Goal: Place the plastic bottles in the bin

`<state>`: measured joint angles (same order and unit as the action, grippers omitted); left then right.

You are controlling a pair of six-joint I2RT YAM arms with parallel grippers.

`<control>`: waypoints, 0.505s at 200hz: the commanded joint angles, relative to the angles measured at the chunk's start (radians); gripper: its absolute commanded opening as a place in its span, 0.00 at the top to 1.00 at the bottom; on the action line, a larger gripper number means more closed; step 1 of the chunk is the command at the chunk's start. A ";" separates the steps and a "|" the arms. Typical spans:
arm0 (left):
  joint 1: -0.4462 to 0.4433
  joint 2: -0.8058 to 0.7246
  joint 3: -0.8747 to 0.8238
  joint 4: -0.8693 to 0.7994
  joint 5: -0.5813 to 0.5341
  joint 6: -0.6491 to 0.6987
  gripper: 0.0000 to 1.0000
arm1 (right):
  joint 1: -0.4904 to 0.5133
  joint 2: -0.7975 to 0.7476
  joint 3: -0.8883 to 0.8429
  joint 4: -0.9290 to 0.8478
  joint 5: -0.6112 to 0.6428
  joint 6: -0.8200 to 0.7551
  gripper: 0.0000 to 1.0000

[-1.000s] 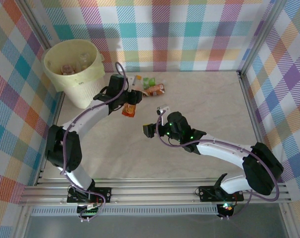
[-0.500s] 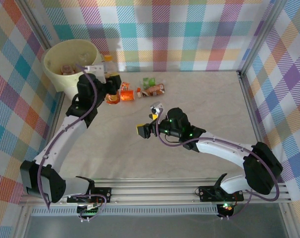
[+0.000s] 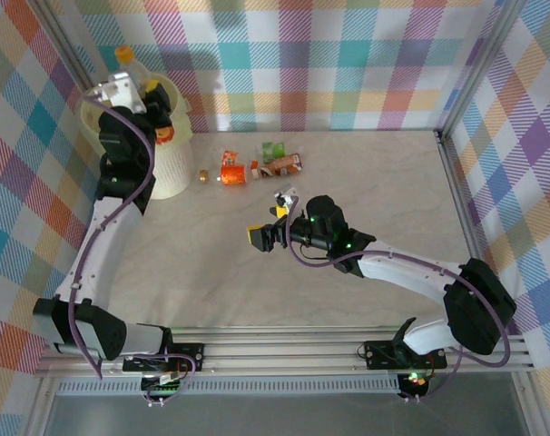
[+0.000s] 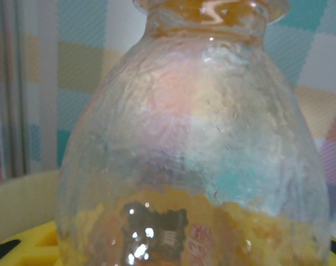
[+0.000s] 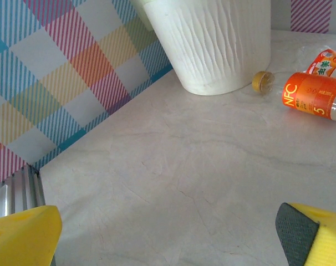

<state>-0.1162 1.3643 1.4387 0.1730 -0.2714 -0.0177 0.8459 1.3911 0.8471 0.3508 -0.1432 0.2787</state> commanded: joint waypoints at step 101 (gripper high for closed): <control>0.182 0.382 0.314 0.108 -0.099 0.007 0.51 | 0.004 -0.072 -0.014 -0.050 0.071 0.010 0.00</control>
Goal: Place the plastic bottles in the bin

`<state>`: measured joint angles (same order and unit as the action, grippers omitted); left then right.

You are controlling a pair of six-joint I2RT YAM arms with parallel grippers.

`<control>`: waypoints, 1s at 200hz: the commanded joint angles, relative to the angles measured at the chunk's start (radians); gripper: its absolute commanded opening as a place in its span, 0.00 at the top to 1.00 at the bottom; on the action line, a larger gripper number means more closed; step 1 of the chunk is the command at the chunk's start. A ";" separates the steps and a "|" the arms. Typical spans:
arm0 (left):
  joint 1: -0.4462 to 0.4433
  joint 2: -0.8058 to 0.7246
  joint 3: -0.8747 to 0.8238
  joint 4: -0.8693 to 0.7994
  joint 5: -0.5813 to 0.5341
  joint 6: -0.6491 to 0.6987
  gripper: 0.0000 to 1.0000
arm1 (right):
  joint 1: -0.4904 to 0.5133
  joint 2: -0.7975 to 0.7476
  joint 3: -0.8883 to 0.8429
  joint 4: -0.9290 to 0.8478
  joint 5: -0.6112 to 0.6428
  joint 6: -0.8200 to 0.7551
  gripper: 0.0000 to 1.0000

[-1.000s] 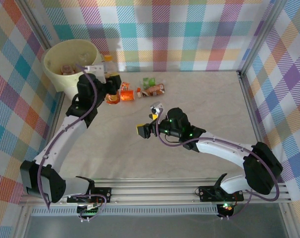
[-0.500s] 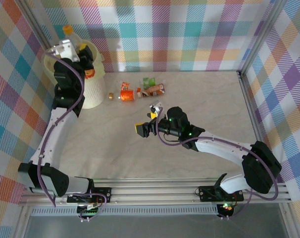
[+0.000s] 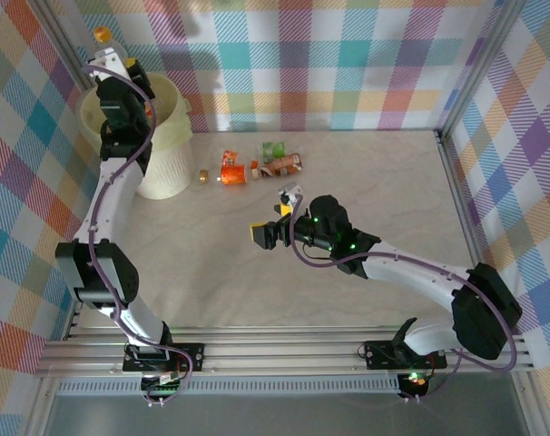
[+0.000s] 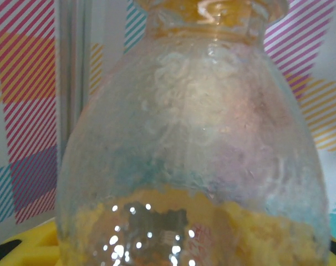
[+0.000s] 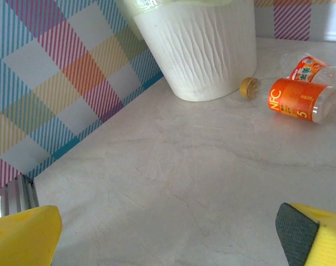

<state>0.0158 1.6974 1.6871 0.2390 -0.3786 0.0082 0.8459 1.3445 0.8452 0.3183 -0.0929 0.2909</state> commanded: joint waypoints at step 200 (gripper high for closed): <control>0.198 0.283 0.386 -0.400 0.057 -0.188 0.19 | 0.005 -0.015 -0.018 -0.052 0.064 -0.029 0.00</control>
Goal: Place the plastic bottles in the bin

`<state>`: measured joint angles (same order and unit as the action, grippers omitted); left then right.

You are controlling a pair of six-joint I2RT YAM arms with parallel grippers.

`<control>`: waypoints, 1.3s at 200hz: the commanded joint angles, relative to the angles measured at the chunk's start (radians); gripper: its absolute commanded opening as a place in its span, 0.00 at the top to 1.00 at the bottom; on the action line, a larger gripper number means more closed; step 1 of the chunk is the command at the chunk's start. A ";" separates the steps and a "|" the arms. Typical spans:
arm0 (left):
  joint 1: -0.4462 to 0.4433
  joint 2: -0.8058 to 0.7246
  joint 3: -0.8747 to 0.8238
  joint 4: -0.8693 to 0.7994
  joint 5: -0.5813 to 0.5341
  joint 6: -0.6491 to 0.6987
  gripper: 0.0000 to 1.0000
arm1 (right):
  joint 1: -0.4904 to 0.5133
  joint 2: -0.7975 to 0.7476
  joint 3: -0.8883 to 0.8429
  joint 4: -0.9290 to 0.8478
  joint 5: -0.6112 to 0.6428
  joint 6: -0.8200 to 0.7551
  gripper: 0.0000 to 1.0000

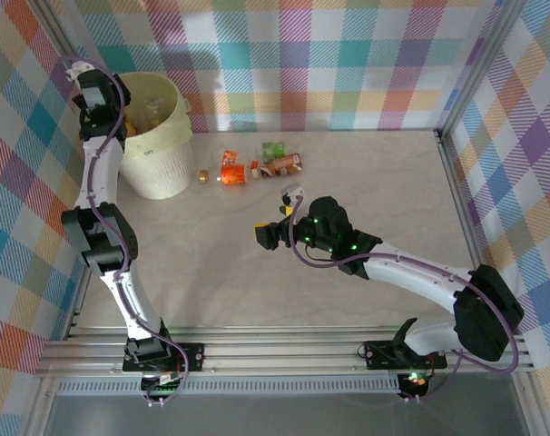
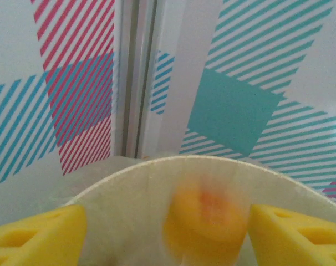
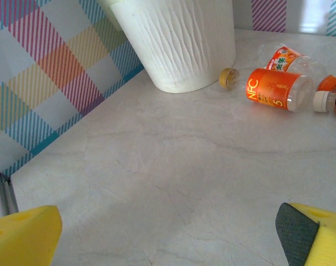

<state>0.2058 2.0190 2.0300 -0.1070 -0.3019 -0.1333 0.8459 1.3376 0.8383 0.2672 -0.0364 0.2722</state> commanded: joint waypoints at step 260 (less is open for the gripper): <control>-0.046 -0.379 -0.181 -0.108 0.512 -0.458 0.00 | -0.089 0.108 0.117 -0.263 0.202 0.205 0.00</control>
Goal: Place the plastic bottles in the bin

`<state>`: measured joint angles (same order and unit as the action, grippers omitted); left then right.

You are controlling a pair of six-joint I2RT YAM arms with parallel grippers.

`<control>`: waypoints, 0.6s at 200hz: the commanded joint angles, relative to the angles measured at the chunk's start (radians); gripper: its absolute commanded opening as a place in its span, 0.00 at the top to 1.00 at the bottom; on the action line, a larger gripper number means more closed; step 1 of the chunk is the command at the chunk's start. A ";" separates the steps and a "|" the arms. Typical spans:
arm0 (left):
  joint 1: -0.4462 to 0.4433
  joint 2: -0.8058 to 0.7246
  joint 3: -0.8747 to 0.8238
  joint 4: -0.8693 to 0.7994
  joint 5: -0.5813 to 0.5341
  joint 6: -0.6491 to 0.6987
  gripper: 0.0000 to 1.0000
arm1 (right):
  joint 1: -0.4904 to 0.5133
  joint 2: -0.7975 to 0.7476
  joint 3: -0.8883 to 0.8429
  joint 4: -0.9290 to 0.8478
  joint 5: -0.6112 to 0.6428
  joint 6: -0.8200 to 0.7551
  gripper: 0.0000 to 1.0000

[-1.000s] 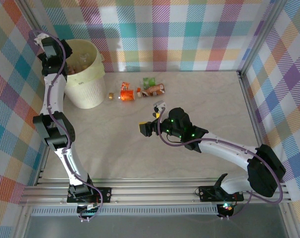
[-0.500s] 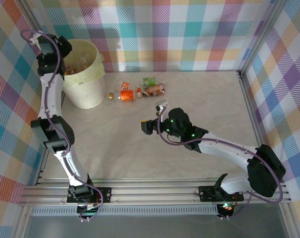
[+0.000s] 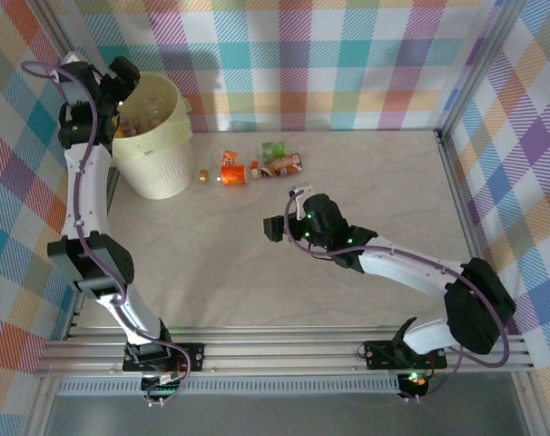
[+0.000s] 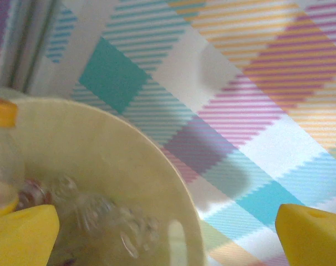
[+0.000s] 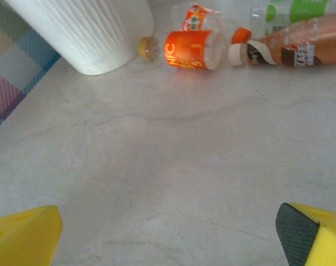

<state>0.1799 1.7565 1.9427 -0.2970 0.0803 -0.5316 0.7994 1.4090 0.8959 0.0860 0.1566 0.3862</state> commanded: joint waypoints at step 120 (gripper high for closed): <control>-0.114 -0.749 -0.838 -0.003 0.468 -0.064 0.00 | -0.329 0.449 0.428 -0.140 -0.090 0.386 0.00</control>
<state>0.0875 1.0737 1.2003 -0.2295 0.4767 -0.6167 0.4740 1.7672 1.1938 -0.0208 0.0414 0.7311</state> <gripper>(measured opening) 0.998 0.996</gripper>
